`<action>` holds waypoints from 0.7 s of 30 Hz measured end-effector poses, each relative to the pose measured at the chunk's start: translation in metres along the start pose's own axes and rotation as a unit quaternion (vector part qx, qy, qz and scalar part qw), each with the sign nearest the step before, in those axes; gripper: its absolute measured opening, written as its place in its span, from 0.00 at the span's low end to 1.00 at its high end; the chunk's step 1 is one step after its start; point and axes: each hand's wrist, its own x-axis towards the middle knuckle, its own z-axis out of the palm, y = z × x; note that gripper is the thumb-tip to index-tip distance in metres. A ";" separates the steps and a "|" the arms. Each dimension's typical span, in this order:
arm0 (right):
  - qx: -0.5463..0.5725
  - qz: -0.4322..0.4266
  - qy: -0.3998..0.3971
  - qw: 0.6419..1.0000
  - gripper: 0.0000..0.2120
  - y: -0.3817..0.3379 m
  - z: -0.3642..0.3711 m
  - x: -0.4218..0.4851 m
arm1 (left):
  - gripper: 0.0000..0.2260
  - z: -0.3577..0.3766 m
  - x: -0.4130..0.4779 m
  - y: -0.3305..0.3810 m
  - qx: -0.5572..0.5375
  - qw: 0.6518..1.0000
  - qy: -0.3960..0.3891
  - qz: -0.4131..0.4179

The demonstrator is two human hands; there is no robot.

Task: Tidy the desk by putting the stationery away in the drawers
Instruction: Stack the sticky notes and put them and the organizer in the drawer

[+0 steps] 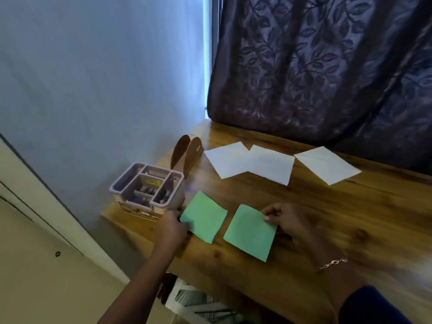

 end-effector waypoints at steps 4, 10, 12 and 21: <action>-0.094 -0.029 0.015 0.995 0.04 -0.002 0.020 0.007 | 0.03 -0.011 -0.004 -0.008 0.087 0.995 0.048 0.030; -0.254 -0.085 0.100 0.958 0.13 0.000 0.040 0.002 | 0.11 -0.020 -0.028 -0.004 0.267 0.950 0.106 0.123; -0.355 -0.132 0.136 0.915 0.16 0.003 0.046 -0.006 | 0.08 -0.019 -0.029 -0.006 0.266 0.936 0.110 0.205; -0.447 -0.229 0.013 0.865 0.40 0.029 0.092 -0.040 | 0.22 -0.005 -0.008 -0.023 0.328 0.869 -0.086 0.359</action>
